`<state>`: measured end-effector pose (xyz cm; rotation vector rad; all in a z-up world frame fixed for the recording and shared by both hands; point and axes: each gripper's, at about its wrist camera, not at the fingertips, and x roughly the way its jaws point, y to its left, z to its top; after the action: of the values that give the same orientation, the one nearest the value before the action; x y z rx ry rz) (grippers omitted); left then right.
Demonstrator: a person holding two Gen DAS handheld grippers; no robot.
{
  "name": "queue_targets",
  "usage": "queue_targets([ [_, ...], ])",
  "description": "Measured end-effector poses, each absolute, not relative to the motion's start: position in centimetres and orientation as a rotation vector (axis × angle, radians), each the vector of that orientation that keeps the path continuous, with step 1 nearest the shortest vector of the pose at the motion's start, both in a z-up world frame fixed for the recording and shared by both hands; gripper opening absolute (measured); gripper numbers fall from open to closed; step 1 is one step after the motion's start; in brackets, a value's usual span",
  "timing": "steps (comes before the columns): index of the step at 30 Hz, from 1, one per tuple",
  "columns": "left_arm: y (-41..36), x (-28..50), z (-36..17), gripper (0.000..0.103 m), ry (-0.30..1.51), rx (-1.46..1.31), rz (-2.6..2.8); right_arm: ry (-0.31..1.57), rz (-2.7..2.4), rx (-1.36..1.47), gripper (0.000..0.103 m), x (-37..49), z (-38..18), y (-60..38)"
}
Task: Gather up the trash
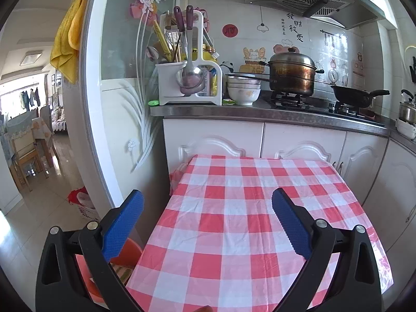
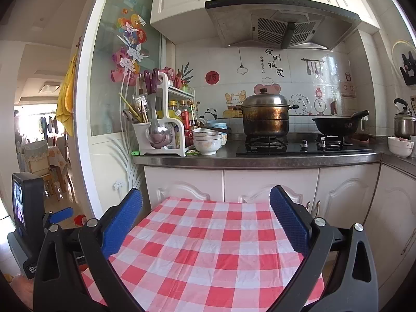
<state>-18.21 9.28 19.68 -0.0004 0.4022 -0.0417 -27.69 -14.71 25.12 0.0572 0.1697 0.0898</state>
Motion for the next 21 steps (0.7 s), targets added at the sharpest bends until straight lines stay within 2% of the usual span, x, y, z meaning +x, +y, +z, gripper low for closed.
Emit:
queue_targets([
  [21, 7.7, -17.5, 19.8, 0.098, 0.390, 0.001, -0.065, 0.169, 0.021, 0.048, 0.099, -27.9, 24.7, -15.8],
])
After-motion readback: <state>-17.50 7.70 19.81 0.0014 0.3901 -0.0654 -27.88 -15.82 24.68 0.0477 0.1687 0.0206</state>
